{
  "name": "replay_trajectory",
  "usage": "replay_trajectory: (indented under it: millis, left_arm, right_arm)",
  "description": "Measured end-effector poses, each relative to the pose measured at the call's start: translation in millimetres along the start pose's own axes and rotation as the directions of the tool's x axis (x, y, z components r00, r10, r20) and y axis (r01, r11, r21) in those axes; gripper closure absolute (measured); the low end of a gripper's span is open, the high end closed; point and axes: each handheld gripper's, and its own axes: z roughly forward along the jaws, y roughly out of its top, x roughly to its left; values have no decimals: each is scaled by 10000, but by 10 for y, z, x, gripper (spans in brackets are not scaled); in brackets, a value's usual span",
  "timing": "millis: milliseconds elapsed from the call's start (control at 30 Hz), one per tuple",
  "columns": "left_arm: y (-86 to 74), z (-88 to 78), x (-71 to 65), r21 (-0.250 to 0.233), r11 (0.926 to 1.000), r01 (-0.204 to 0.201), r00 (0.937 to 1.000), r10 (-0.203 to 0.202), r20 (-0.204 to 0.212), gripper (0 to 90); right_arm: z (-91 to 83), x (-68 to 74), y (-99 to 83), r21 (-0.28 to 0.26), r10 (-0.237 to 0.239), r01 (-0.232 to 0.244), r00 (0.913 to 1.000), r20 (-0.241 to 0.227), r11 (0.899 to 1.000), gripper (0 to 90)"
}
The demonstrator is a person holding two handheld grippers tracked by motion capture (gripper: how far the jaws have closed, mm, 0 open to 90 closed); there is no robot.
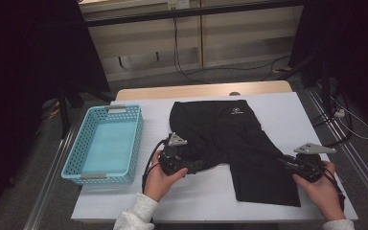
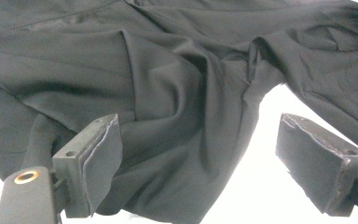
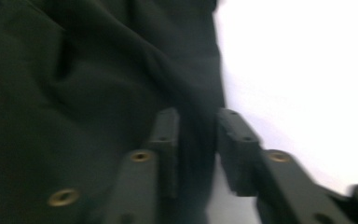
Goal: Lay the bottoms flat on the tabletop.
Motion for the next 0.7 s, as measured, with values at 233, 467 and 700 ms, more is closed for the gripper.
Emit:
replay_trajectory:
  millis: [233, 467, 700]
  left_arm:
    - [10, -8, -4, -97, 9999, 27, 10000, -28, -2, 150]
    - [-12, -12, 9, -52, 10000, 65, 10000, -66, -34, 150]
    - [-39, -38, 40, -59, 9999, 125, 9998, -126, -130, 149]
  right_arm:
    - [23, 280, 85, -350, -428, 394, 9939, -1021, 9986, 492]
    - [134, 570, 142, -337, -852, 807, 9824, -1662, 9962, 459]
    - [250, 743, 199, -375, -1082, 1028, 9738, -1999, 9940, 448]
